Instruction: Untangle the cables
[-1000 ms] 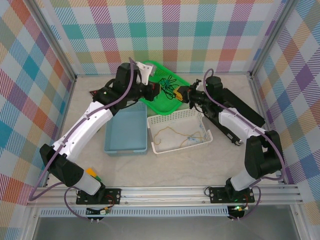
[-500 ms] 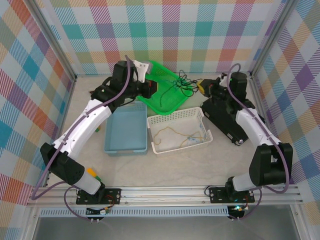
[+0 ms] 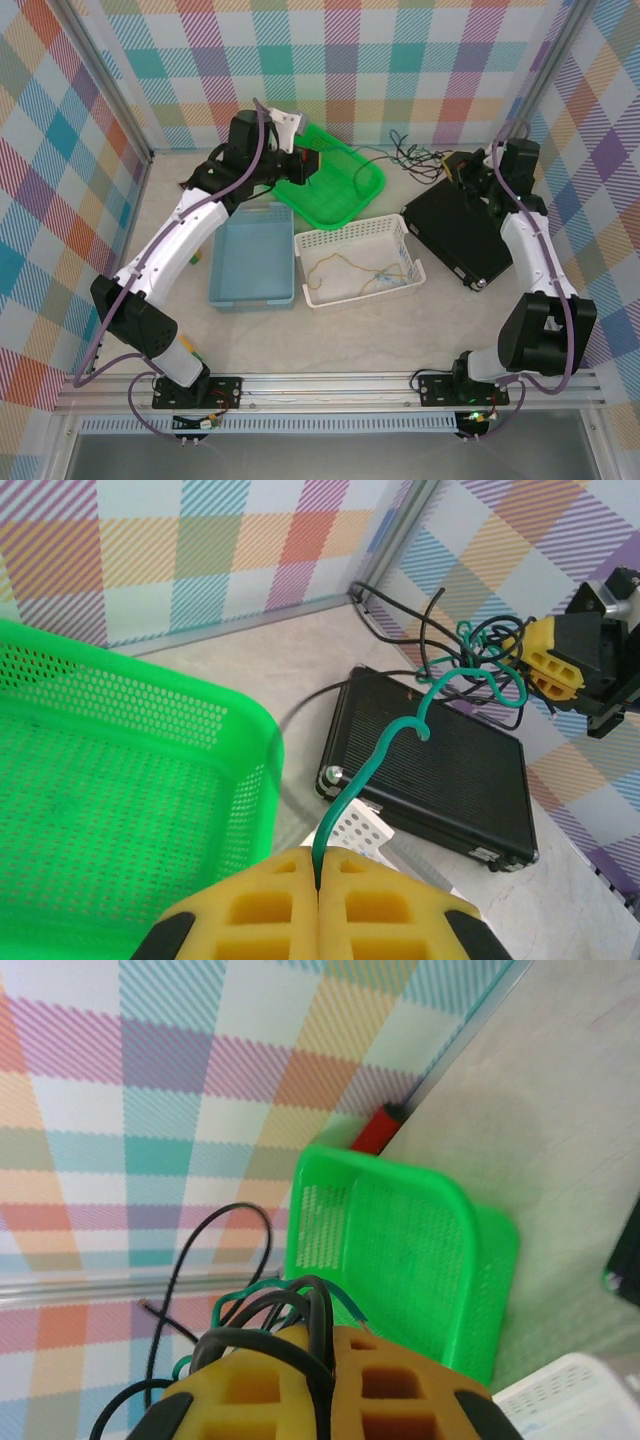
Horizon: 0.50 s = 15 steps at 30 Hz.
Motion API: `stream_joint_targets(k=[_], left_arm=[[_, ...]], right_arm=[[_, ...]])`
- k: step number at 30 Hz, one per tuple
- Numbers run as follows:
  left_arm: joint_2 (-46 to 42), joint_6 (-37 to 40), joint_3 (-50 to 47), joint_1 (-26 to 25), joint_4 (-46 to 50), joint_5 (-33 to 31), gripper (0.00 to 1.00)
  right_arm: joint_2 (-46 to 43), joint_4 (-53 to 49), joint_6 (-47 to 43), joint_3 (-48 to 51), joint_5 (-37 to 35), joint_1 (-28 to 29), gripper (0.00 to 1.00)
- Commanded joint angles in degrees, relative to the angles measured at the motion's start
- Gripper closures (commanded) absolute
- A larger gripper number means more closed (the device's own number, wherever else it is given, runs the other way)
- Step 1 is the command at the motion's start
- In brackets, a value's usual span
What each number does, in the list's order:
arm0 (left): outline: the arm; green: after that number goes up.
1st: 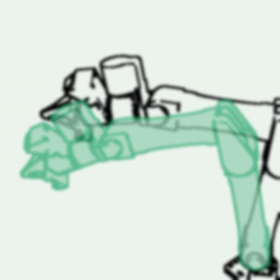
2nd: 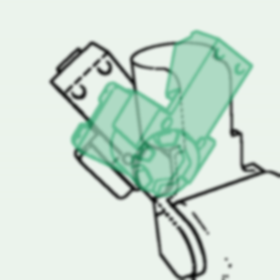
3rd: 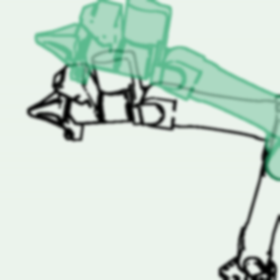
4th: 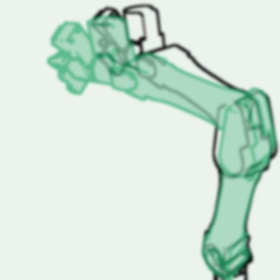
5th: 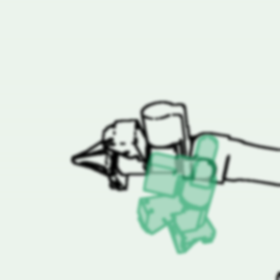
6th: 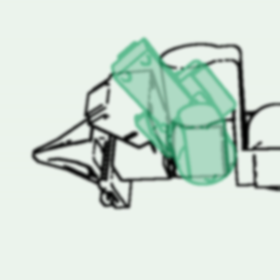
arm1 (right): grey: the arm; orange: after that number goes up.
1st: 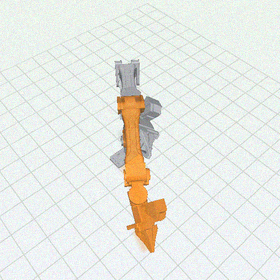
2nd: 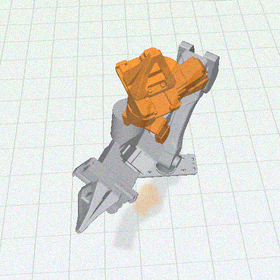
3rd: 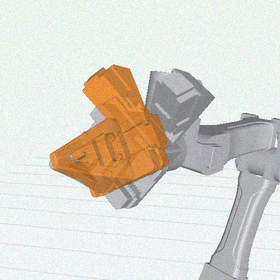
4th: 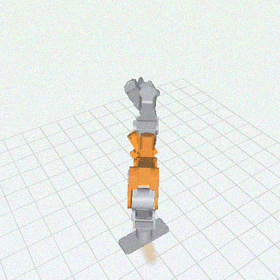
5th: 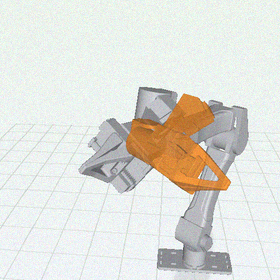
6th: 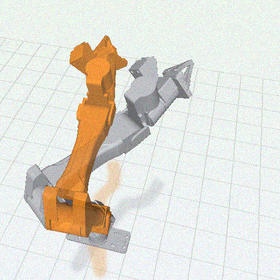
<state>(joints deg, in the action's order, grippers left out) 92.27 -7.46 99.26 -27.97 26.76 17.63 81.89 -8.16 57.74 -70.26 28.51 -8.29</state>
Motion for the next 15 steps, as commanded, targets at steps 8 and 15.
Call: stream_joint_targets(k=[8, 15], left_arm=[[-2.9, 1.7, 0.8, 3.9, 0.3, -1.7, 1.0], [-6.4, 3.1, -1.4, 7.4, 2.1, -2.8, 1.0]], right_arm=[[-0.1, -4.8, -6.6, -4.8, -5.3, -4.7, 1.0], [0.1, -5.6, -7.0, -5.4, -5.5, -6.5, 1.0]])
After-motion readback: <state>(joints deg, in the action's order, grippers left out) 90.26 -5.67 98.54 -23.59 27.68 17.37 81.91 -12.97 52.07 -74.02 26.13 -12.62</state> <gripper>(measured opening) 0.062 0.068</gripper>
